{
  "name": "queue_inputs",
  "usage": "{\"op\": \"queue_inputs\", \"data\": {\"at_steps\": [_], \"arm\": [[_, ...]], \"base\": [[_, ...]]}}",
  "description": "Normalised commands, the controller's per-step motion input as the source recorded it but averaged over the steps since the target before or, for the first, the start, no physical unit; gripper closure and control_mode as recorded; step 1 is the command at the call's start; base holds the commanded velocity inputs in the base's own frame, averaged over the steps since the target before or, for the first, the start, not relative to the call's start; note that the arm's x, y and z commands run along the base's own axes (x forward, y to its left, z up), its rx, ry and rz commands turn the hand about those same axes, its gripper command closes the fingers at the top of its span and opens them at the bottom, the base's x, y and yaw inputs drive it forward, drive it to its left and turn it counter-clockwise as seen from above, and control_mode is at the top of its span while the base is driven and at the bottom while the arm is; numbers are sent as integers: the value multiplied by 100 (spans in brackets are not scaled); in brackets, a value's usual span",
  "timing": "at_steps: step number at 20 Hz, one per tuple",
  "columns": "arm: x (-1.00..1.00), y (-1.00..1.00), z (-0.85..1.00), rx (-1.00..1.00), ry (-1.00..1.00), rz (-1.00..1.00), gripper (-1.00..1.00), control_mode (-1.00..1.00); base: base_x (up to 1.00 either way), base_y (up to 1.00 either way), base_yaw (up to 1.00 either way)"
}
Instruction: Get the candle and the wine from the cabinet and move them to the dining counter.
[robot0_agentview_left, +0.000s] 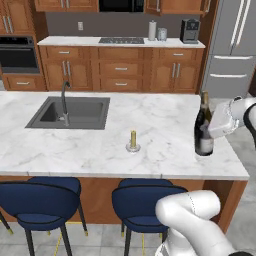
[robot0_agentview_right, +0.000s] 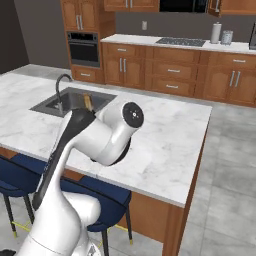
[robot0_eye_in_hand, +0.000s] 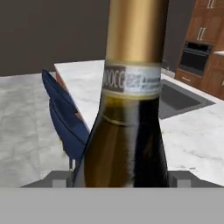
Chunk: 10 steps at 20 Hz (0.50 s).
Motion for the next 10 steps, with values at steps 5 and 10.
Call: {"op": "queue_inputs", "data": {"at_steps": [5,10], "arm": [[62,-21,-24,3,0,22,100,-100],[63,-3,-30,1,0,20,100,-100]], "base": [[0,0,0],[0,0,0]]}}
